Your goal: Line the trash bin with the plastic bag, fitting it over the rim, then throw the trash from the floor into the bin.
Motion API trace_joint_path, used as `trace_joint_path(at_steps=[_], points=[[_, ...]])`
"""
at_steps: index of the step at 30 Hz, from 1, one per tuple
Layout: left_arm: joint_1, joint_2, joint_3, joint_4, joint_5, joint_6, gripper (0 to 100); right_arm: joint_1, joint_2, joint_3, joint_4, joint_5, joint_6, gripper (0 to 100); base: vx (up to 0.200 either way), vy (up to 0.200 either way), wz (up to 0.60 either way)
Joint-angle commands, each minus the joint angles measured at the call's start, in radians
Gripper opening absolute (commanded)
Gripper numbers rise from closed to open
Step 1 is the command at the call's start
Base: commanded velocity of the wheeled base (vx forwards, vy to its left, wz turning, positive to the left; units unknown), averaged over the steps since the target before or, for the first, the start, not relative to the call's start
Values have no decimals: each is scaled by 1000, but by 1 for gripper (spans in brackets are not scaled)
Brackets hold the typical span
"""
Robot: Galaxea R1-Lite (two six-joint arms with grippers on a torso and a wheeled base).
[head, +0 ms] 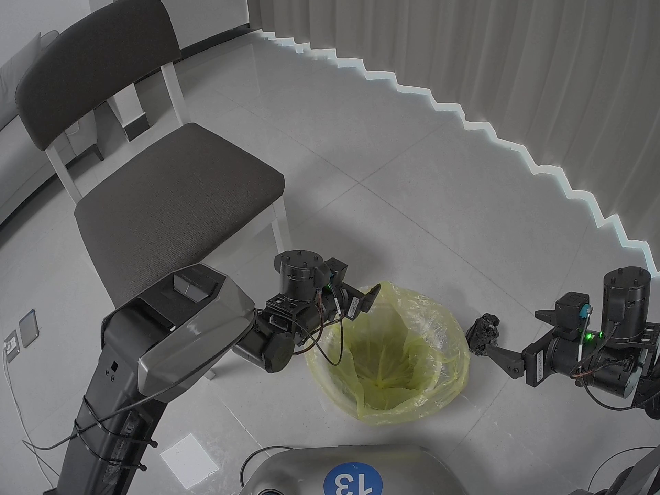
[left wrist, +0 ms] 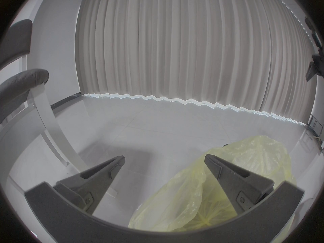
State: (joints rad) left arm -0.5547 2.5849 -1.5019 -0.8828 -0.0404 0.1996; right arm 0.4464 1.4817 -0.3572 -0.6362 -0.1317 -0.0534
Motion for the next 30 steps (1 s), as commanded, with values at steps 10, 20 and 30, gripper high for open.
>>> trace_joint_path(at_steps=[10,20,30], points=[[58,80,-87,61,2,0,100,5,-6,6,4,0,0,100,0,0,0],[39,106,-93,67,-1,-2,100,9,-6,7,7,0,0,100,0,0,0],[15,100,-64,53,2,-11,100,28,0,9,7,0,1,100,0,0,0]])
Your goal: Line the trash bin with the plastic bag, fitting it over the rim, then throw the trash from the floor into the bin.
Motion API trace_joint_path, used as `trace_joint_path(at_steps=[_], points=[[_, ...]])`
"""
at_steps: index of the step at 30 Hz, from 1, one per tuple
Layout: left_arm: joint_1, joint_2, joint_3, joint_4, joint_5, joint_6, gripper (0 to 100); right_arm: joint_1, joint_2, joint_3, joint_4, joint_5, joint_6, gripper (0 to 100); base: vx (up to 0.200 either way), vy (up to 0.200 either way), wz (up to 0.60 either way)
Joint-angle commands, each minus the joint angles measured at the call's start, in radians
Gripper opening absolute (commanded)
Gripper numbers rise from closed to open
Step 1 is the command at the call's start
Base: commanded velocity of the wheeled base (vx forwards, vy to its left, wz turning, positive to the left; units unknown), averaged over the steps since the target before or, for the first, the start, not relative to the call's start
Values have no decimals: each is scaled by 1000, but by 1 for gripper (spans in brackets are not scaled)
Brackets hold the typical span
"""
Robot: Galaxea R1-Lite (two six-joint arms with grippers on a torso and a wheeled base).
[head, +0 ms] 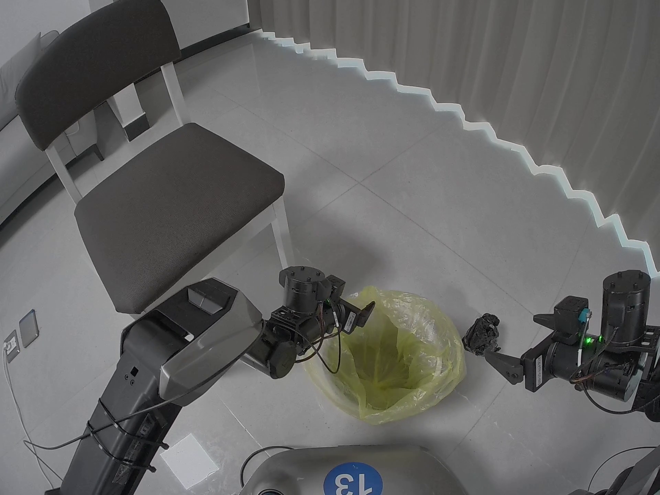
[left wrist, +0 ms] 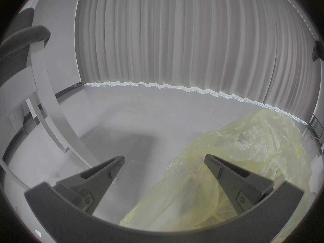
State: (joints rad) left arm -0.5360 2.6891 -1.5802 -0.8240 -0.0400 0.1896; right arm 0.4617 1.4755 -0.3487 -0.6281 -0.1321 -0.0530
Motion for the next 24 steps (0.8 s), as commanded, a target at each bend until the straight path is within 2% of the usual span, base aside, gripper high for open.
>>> trace_joint_path(at_steps=[1,5,11,12,13,14,21,24], points=[[-1,-11,17,-7,2,-2,100,17,9,2,-1,0,2,100,0,0,0],[7,-89,92,-43,3,-13,100,61,58,-15,-13,-4,16,100,0,0,0],[7,-259,315,-79,-8,-16,100,55,150,-90,-25,-15,16,100,0,0,0],[7,-259,315,-79,-8,-16,100,55,150,-90,-25,-15,16,100,0,0,0],[4,-315,379,-81,-9,-18,100,51,187,-133,-15,-18,15,100,0,0,0],[4,-315,379,-81,-9,-18,100,51,187,-133,-15,-18,15,100,0,0,0],[2,-423,523,-155,-29,-30,100,-21,379,-285,19,-35,7,100,0,0,0],[-9,-430,533,-162,6,-32,100,-51,414,-306,18,-34,7,100,67,67,0]])
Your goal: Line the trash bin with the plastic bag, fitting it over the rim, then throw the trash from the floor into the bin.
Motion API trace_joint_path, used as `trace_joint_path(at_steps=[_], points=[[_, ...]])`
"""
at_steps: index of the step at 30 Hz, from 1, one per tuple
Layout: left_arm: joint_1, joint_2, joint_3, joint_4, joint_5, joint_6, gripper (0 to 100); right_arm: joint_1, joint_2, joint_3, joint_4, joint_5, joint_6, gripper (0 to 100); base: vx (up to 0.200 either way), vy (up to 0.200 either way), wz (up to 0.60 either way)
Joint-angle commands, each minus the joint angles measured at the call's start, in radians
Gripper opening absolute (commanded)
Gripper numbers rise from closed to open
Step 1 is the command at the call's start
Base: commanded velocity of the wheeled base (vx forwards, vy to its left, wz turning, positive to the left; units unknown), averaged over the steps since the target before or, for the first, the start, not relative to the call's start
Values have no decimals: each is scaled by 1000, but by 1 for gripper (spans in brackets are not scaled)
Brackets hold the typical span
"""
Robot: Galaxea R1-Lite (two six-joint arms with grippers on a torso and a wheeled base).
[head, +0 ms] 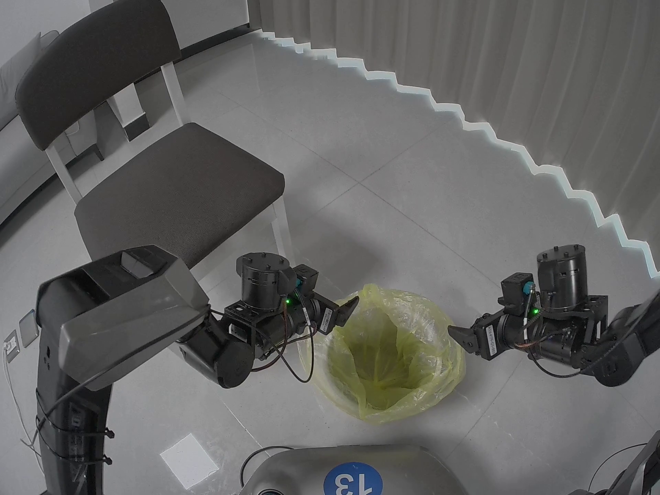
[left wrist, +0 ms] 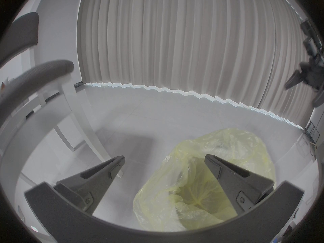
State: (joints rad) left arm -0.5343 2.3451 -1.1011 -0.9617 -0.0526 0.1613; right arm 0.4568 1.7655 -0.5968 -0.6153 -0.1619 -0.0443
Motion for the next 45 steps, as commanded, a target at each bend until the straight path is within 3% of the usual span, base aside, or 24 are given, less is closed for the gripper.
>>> trace_joint_path(at_steps=[1,5,19,23,35,36,38,45], points=[[-13,-82,52,-34,37,-2,100,-50,135,-61,3,-2,-2,100,200,200,0],[-23,-89,64,-80,59,-6,100,-60,181,-77,-4,-2,3,100,200,200,0],[-32,-52,70,-115,92,-20,100,-89,279,-153,-1,-14,3,100,0,0,0],[-20,-33,67,-130,94,-19,100,-107,328,-175,-6,-77,-6,100,0,0,0],[13,2,110,-206,94,-17,100,-135,411,-235,5,-116,-13,100,0,0,0],[22,2,118,-216,92,-17,100,-145,428,-244,3,-172,-20,100,0,0,0],[23,2,127,-223,92,-17,100,-150,439,-244,-1,-200,-29,100,0,0,0],[36,13,150,-236,89,-17,100,-159,456,-239,3,-211,-42,100,0,0,0]])
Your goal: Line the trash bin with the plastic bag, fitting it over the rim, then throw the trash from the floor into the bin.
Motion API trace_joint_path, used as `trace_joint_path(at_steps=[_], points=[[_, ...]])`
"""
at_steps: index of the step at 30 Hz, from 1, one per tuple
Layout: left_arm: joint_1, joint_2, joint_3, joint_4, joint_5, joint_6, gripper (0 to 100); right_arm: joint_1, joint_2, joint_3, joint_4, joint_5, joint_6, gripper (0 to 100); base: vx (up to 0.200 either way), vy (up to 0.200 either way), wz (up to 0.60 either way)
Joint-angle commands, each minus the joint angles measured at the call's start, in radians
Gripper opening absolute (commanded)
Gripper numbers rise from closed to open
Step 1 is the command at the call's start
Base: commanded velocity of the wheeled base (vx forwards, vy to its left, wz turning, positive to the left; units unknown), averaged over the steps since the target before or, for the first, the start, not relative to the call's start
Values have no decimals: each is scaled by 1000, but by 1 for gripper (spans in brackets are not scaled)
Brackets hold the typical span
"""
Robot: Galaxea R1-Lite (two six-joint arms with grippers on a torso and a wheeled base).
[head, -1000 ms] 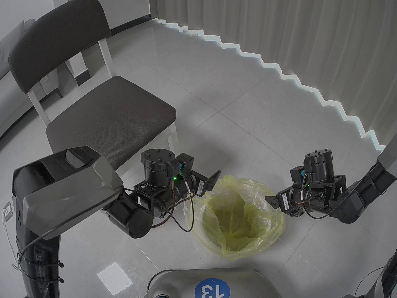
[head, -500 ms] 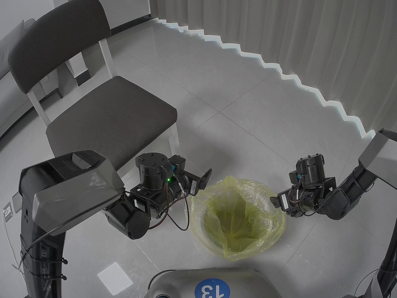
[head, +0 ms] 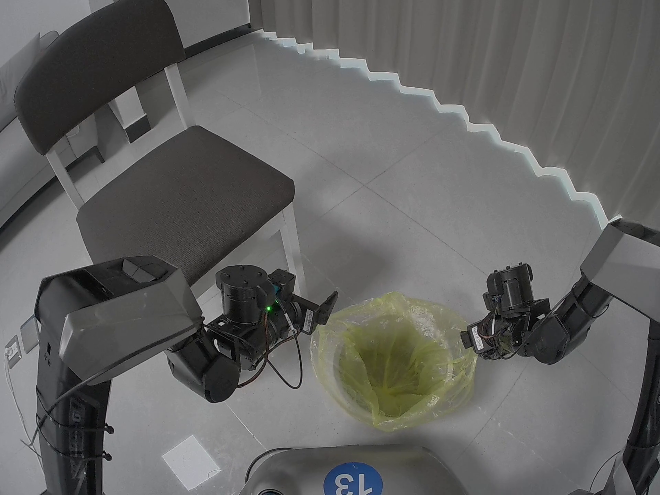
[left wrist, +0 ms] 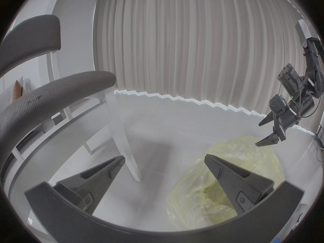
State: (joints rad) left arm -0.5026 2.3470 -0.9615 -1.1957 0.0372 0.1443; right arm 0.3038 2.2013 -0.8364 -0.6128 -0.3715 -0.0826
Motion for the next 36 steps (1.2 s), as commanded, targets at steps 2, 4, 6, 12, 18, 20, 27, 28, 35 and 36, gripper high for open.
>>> trace_joint_path(at_steps=[2,4,6,12,18,20,27,28,35,36], points=[[7,25,12,-18,0,0,100,-9,41,0,-1,-18,-11,100,0,0,0],[9,34,10,-25,-2,0,100,-11,61,-4,-4,-44,-16,100,0,0,0],[15,40,9,-28,-5,0,100,-12,78,-7,-7,-53,-23,100,0,0,0],[18,61,1,-28,-7,0,100,-11,110,-12,-7,-56,-28,100,0,0,0],[19,75,-3,-28,-8,0,100,-3,164,-29,-7,-56,-26,100,0,0,0],[19,78,-6,-27,-8,0,100,1,176,-33,-8,-56,-28,100,0,0,0],[19,98,-31,-22,-11,0,100,14,190,-46,-7,-56,-28,100,0,0,0],[19,106,-40,-18,-11,0,100,15,187,-44,-8,-56,-28,100,0,0,0],[18,158,-80,4,-13,3,100,15,164,-33,-7,-58,-26,100,0,0,0],[16,167,-83,12,-13,5,100,15,161,-33,-7,-58,-26,100,0,0,0]])
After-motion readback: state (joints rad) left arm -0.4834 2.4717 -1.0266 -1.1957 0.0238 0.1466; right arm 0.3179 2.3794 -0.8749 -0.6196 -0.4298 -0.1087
